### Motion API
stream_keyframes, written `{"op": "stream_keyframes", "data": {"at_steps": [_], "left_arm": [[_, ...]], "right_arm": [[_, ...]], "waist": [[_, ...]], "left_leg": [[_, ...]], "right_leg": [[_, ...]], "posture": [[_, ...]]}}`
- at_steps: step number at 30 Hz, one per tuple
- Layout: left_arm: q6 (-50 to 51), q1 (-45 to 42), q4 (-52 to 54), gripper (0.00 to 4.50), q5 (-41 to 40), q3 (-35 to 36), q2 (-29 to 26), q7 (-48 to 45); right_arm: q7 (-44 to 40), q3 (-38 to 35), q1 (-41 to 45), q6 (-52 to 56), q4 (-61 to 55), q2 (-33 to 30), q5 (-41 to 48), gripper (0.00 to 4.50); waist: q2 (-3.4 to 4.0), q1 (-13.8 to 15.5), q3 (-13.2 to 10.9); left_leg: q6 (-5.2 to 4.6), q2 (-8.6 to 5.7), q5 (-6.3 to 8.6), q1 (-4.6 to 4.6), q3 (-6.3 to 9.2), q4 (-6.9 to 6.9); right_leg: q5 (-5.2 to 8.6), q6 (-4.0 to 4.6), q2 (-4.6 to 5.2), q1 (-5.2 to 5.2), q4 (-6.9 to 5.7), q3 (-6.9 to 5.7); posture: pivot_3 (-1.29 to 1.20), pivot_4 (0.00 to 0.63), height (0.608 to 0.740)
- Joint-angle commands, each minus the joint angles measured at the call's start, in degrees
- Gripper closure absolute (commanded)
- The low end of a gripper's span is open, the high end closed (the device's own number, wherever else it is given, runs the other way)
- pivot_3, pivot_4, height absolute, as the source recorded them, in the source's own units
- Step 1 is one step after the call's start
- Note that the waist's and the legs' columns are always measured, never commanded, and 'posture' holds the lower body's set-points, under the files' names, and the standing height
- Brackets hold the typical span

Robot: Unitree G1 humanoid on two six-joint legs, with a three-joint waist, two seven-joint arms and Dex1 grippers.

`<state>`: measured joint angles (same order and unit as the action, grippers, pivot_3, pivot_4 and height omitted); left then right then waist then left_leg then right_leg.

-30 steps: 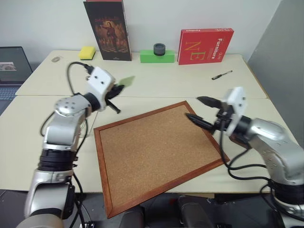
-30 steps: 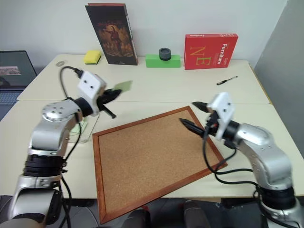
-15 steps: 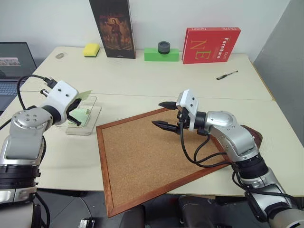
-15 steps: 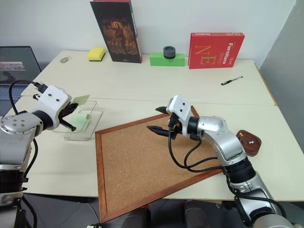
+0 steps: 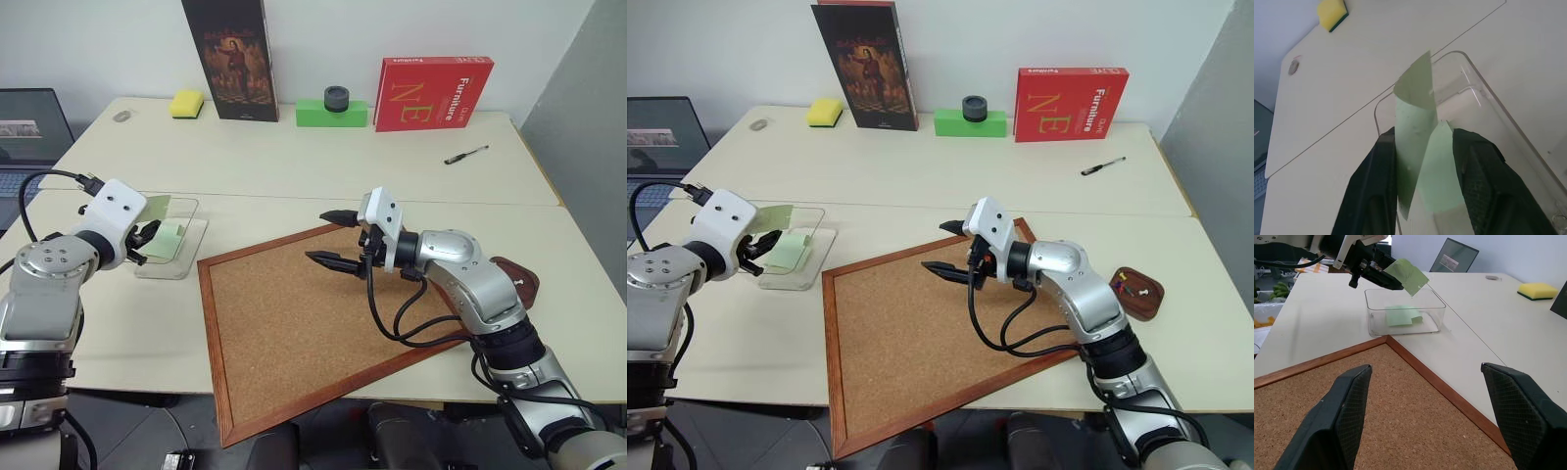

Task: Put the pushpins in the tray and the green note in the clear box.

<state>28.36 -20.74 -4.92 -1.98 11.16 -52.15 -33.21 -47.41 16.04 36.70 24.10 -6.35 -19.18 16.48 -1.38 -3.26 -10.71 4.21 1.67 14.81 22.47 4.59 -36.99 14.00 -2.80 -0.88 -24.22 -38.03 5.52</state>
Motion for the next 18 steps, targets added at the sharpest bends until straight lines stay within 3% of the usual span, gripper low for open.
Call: {"op": "stream_keyframes", "data": {"at_steps": [1, 10, 18], "left_arm": [[1.2, 0.0, 1.7, 1.8, -1.2, 2.5, -0.6, -0.3], [1.5, 2.8, 2.4, 0.01, -0.8, -0.7, -2.0, -3.0], [2.2, 1.9, 1.1, 0.01, 0.1, -1.9, -1.3, -3.2]], "right_arm": [[-0.5, -0.1, 0.3, -0.3, -1.1, 0.3, -0.2, 0.71], [-0.3, -0.3, 0.6, 0.1, -1.3, 0.4, 0.0, 0.71], [0.6, -0.7, 0.1, 0.3, -1.9, 0.9, 0.0, 0.71]], "waist": [[0.0, 0.0, 0.0], [0.0, -0.1, 0.0], [0.0, 0.0, 0.0]], "left_leg": [[0.0, 0.0, 0.0, 0.0, 0.0, 0.0], [0.0, 0.0, 0.0, -0.01, -0.01, 0.0], [0.0, 0.0, 0.0, -0.03, -0.02, -0.02]], "right_leg": [[0.0, 0.0, 0.0, 0.0, 0.0, 0.0], [0.0, 0.0, 0.0, 0.0, -0.02, 0.01], [0.0, 0.0, 0.0, 0.01, -0.04, 0.01]], "posture": [[0.0, 0.15, 0.74], [0.0, 0.15, 0.74], [0.0, 0.15, 0.74]]}}
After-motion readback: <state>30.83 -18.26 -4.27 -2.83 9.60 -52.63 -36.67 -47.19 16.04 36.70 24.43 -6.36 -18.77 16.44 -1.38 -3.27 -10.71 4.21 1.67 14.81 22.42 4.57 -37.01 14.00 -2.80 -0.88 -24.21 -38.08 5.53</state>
